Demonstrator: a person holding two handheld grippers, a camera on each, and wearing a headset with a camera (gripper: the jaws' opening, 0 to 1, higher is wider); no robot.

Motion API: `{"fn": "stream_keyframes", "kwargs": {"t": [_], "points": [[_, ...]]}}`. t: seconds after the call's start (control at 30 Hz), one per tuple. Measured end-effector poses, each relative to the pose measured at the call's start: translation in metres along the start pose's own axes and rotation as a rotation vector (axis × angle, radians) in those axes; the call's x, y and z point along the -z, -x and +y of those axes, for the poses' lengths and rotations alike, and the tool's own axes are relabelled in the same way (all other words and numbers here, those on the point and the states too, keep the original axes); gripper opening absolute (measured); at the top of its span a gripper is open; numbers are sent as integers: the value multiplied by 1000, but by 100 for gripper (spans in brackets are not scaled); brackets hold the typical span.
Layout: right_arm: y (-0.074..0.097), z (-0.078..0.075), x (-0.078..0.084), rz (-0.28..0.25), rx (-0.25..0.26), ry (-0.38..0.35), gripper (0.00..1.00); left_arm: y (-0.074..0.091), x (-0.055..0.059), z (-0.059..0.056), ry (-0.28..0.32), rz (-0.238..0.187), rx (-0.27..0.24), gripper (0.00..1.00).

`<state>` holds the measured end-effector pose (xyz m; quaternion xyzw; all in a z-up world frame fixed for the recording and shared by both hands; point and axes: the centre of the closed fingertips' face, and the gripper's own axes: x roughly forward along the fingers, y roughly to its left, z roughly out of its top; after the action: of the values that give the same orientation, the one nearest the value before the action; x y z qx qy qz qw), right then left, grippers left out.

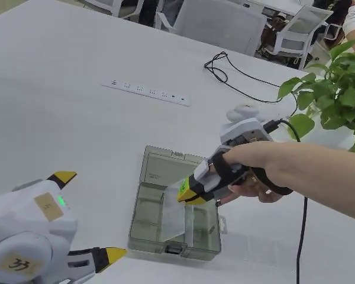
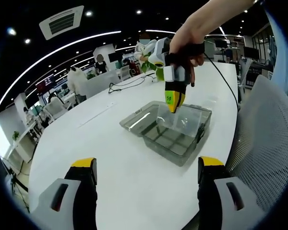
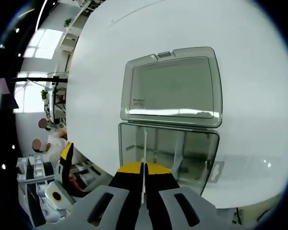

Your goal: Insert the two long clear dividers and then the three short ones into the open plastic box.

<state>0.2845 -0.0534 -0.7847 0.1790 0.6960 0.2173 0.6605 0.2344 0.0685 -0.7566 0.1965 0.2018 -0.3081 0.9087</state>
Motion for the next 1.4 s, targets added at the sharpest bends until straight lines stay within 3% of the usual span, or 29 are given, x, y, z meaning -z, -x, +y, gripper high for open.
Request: {"fn": "stream_keyframes", "kwargs": {"t": [1.13,1.4], "points": [[-10,-2,-1,17,73,53,2,0,-1,0,-8,-4,-2,86],[-9,-2,-2,14,67,47,2,-1,0,0,-9,-2,-1,86]]}}
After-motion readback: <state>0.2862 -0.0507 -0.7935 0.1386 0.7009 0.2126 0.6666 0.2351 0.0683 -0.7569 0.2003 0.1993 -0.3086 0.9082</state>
